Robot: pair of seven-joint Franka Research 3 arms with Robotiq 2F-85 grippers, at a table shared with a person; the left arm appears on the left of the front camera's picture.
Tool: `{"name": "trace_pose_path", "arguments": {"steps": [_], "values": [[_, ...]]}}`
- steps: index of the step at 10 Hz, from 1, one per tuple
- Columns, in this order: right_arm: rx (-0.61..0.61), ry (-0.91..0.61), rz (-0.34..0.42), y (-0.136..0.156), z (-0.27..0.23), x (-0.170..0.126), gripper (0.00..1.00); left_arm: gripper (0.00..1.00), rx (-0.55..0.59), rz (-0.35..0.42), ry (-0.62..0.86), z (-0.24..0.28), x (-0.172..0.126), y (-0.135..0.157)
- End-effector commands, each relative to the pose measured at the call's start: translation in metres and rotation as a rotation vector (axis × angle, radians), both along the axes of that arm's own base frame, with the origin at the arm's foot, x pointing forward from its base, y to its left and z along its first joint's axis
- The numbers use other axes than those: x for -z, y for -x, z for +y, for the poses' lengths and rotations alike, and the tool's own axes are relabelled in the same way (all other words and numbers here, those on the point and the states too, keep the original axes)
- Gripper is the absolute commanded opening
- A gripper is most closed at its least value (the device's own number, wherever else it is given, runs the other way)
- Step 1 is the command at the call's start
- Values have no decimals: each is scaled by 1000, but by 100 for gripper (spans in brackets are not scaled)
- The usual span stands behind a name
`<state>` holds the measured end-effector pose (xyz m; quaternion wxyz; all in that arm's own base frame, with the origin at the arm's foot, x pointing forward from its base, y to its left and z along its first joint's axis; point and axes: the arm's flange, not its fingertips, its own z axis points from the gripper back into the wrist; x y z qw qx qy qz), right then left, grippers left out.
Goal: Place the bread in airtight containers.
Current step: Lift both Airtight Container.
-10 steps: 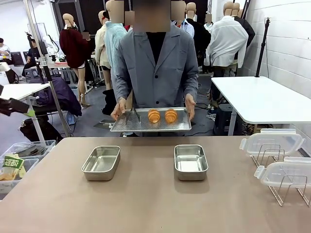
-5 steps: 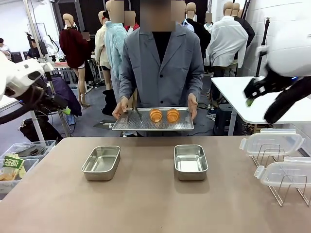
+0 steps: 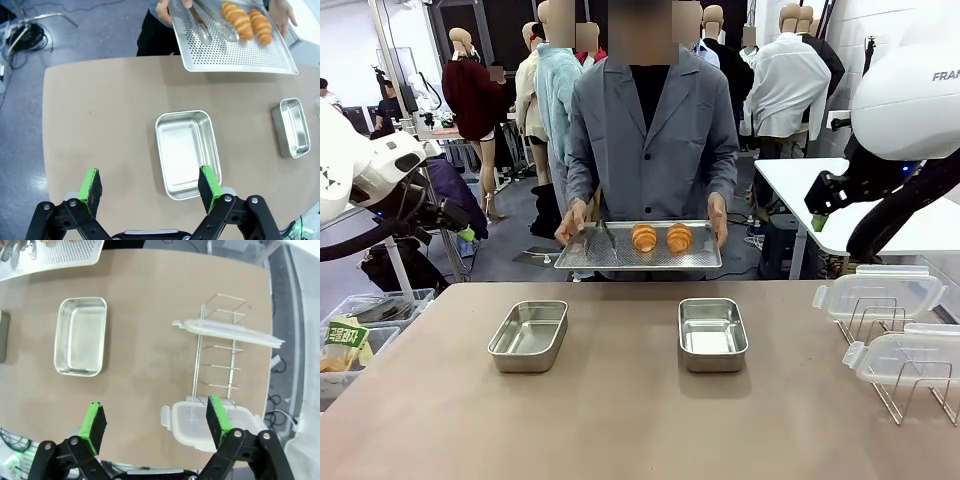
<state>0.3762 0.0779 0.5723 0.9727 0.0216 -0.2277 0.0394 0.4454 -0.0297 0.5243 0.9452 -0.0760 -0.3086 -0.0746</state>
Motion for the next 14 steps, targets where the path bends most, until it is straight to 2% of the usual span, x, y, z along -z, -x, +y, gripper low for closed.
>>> {"name": "trace_pose_path", "arguments": {"steps": [1,2,3,5,6,7,8,11,12,13,14], "values": [[-82,16,17,-4,29,16,100,100,21,19,20,-9,17,-3],[-162,71,38,-13,67,25,100,100,37,48,21,-19,30,-21],[-223,140,69,-26,111,39,100,100,51,114,29,-27,44,-38],[-272,172,137,-36,163,73,100,100,53,218,10,-35,71,-56],[-259,185,154,-46,179,93,100,100,55,259,4,-36,84,-70],[-241,170,207,-59,189,113,100,100,49,288,-29,-34,96,-84],[-220,151,240,-63,187,131,100,100,94,345,-47,-39,111,-93],[-160,116,293,-84,173,168,100,100,157,458,-111,-43,137,-107],[-116,111,306,-86,165,172,100,100,101,398,-60,-44,134,-92],[-198,132,308,-77,168,167,100,100,101,398,-60,-44,134,-92],[-198,132,308,-77,168,167,100,100,126,440,-78,-46,144,-97]]}}
